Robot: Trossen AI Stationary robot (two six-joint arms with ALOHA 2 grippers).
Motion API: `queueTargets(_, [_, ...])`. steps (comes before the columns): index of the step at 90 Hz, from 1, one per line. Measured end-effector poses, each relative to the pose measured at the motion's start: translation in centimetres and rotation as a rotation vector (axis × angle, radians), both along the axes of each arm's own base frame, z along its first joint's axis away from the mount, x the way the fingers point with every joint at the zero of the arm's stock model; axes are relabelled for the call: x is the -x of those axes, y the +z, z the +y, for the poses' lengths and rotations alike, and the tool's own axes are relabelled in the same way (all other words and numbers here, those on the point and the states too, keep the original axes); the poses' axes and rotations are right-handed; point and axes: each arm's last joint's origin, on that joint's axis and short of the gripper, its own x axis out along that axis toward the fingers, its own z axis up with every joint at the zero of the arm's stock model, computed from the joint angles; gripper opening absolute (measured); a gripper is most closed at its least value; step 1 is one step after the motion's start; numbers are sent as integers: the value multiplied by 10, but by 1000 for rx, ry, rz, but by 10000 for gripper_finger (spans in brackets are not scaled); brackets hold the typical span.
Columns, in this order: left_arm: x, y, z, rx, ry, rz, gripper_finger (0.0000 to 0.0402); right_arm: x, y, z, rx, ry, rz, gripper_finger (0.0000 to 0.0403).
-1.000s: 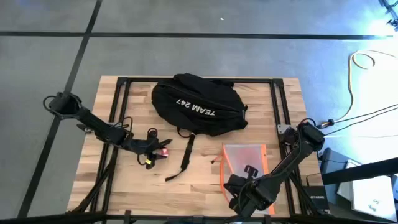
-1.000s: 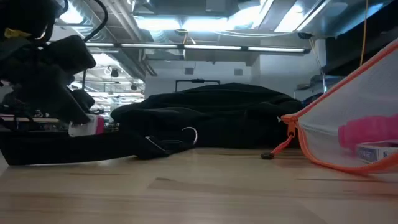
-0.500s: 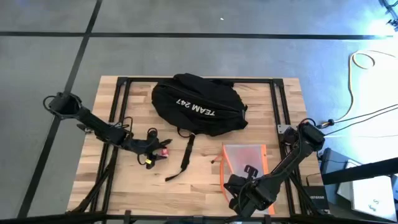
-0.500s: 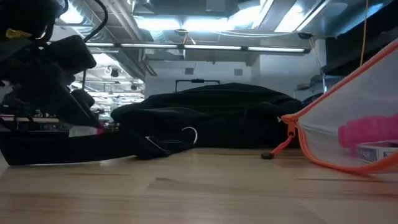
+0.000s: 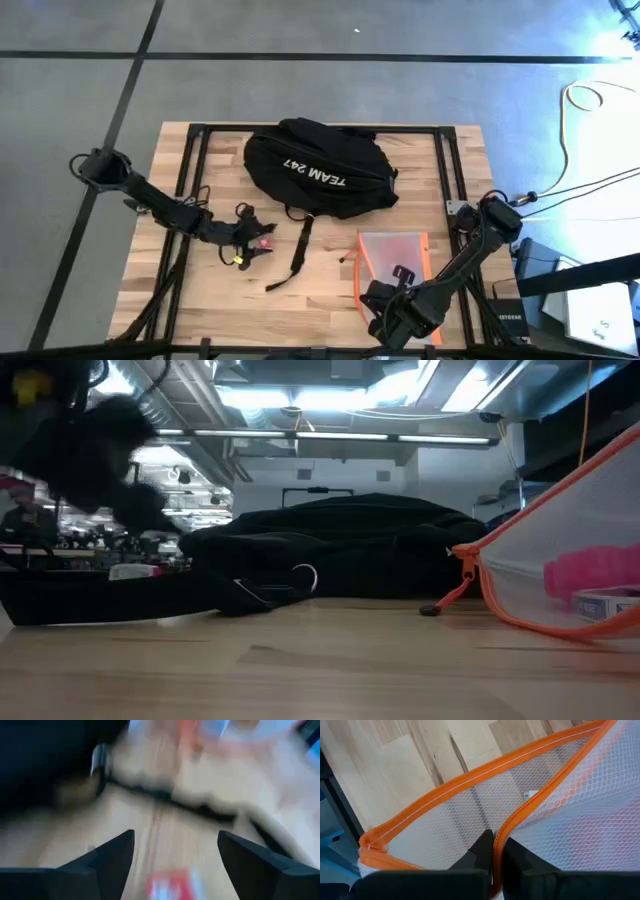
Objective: Unpack backpack
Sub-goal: Remove the pink medicine organizer from the transparent white zip bag
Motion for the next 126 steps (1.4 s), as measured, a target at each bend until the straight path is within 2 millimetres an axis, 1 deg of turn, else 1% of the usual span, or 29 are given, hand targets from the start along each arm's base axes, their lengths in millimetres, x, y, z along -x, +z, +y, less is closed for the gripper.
queueTargets(7, [-7,20,-4,-22,-58,-167,272,0,0,0,0,0,0,0])
queueTargets(12, [-13,31,-7,-34,-69,-230,272,0,0,0,-1,0,-1,0])
queueTargets(20, [-29,44,-13,-66,-81,-251,272,-1,0,0,-3,-1,-3,0])
queueTargets(29, [-56,47,-25,-113,-147,-226,272,-2,0,-2,-4,-8,-3,0])
queueTargets(40, [-101,38,-47,-170,-239,-186,272,-4,0,-3,-6,-15,-2,0])
queueTargets(49, [-139,18,-65,-230,-300,-148,272,-4,0,-3,-7,-15,-1,0])
queueTargets(59, [-178,-2,-79,-331,-296,-139,272,-4,0,-3,-9,-7,3,0])
queueTargets(69, [-211,-8,-87,-435,-318,-176,272,-3,0,-2,-29,15,25,0])
queueTargets(77, [-229,-7,-91,-510,-341,-210,272,-4,0,-1,-36,15,22,0])
queueTargets(85, [-243,-4,-92,-547,-360,-220,272,-5,0,1,-55,23,7,0])
queueTargets(96, [-253,-4,-91,-474,-545,-130,265,-8,4,3,-77,49,-20,0])
queueTargets(101, [-254,-6,-91,-456,-580,-103,254,-10,10,5,-76,63,-36,0])
queueTargets(117, [-252,-3,-98,-479,-592,-141,223,-14,29,6,-35,79,-111,0])
queueTargets(126, [-254,-3,-95,-525,-513,-135,208,-17,36,8,-42,98,-146,0])
